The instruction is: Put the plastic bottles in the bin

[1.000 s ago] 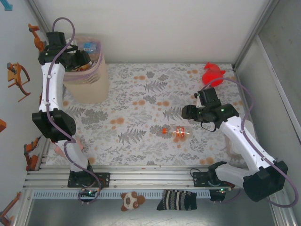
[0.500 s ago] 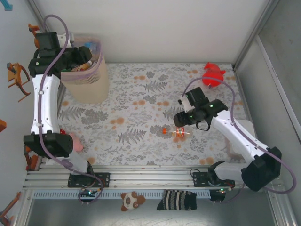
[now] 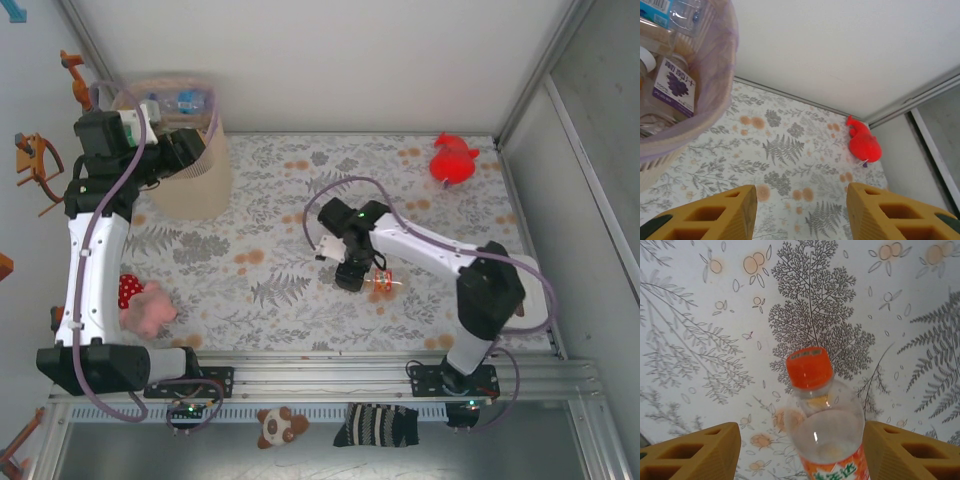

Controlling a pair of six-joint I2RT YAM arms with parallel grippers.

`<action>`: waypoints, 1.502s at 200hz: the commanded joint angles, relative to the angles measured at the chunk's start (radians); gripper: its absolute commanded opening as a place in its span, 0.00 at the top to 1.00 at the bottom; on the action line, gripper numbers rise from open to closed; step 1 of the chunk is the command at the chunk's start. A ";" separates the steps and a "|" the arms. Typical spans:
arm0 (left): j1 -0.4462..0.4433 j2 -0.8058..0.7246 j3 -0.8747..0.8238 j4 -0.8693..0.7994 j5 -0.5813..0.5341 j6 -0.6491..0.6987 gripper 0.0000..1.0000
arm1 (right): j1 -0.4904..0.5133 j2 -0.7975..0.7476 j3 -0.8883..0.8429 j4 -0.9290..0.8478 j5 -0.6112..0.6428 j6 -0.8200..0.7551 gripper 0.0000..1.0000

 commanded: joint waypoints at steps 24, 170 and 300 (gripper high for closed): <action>-0.009 -0.061 -0.059 0.103 0.079 -0.063 0.50 | 0.019 0.159 0.103 -0.076 0.128 -0.117 0.34; -0.039 -0.071 -0.084 0.133 0.087 -0.073 0.49 | 0.043 0.297 0.112 -0.054 0.089 -0.138 0.58; -0.171 -0.067 -0.092 0.186 0.087 0.058 0.48 | 0.024 -0.003 0.139 0.044 -0.174 0.007 0.74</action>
